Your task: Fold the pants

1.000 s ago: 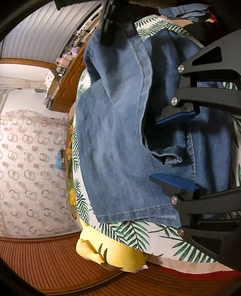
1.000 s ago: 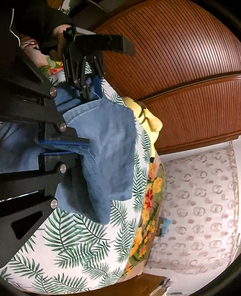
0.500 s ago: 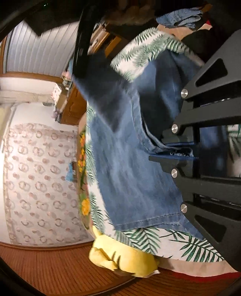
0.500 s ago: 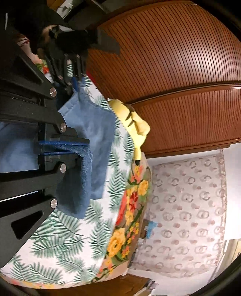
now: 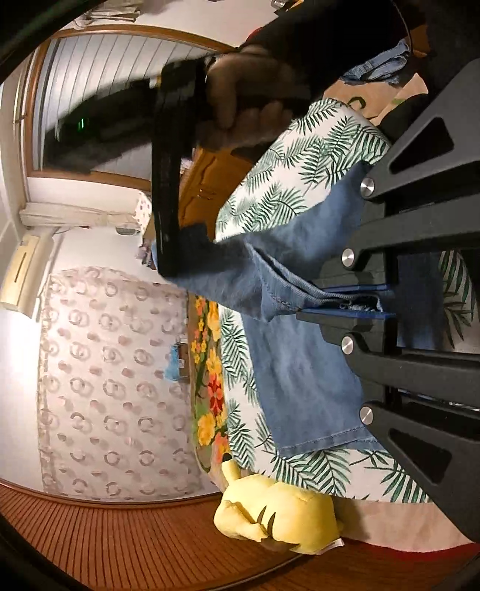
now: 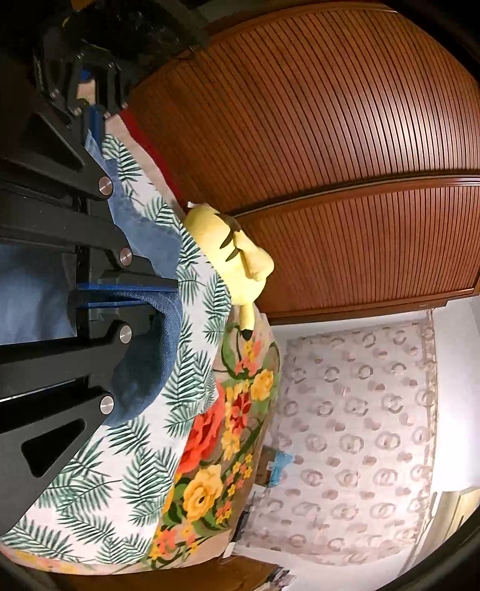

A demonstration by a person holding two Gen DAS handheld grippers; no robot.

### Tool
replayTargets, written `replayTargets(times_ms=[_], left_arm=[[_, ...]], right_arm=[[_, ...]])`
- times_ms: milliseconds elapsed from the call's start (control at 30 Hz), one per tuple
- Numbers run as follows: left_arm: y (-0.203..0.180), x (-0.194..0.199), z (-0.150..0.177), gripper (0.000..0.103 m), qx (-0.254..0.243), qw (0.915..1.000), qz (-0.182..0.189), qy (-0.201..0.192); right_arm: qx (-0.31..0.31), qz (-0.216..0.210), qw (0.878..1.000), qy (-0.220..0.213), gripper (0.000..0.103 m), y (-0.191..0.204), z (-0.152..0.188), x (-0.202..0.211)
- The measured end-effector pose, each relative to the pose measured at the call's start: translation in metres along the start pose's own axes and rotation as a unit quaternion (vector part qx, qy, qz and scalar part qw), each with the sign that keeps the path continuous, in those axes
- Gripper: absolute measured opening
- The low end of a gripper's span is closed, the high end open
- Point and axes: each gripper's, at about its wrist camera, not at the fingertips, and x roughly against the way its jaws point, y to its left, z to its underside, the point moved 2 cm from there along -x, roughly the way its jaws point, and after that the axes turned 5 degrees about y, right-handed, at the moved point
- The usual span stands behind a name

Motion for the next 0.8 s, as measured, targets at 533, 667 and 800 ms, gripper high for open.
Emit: replayTargets(times_ms=[533,667,800], left_arm=[[0.037,-0.017,0.033,0.008,0.039,0.9987,-0.015,0.03],[0.045,-0.026,0.045,0.008,0.043,0.998,-0.015,0.045],[0.052,-0.04,0.057,0.008,0.049,0.9964,-0.017,0.066]], right_arm=[[0.015,-0.033,0.997,0.068,0.003,0.006,-0.016,-0.09],[0.023,-0.024,0.996,0.088,0.003,0.009,-0.018,-0.116],[0.01,-0.02,0.993,0.118,0.003,0.008,-0.01,-0.145]])
